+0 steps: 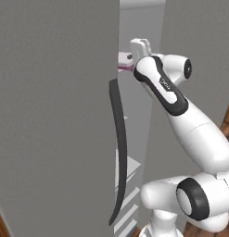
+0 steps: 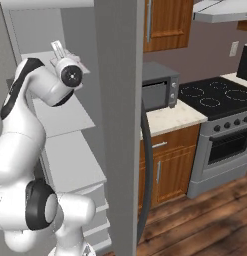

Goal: The ice cube tray has been filled with water. Take the tray and place it in the freezer to make ice. Close the freezer door after placing the tray.

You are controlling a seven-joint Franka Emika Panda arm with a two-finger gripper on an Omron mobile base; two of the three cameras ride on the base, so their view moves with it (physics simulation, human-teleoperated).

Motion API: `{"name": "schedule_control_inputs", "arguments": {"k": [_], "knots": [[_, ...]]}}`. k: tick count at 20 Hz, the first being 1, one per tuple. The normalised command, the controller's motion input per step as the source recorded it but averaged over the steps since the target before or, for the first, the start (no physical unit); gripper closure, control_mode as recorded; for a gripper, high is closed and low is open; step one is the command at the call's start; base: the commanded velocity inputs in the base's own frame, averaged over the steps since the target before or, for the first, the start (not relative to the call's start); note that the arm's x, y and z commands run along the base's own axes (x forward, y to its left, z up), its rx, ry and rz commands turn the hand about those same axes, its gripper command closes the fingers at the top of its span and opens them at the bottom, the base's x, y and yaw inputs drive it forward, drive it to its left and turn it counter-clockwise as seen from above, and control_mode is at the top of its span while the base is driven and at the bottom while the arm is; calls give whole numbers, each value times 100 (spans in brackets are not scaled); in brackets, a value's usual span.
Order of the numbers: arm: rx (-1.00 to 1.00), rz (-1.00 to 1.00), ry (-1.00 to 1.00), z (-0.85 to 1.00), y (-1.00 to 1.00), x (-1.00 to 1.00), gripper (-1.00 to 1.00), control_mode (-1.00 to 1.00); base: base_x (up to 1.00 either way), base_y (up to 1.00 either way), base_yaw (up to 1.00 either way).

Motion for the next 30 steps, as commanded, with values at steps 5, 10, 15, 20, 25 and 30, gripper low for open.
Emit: {"name": "schedule_control_inputs", "arguments": {"k": [5,10,15,20,25,30], "knots": [[-2,0,1,0,11,38,100,-100,0,0,0],[0,0,3,0,0,47,100,-100,0,0,0],[0,0,3,0,2,48,100,-100,0,0,0],[-1,0,1,0,10,45,100,-100,0,0,0],[-3,0,0,0,23,38,100,-100,0,0,0],[-3,0,2,-1,18,45,100,-100,0,0,0]]}}
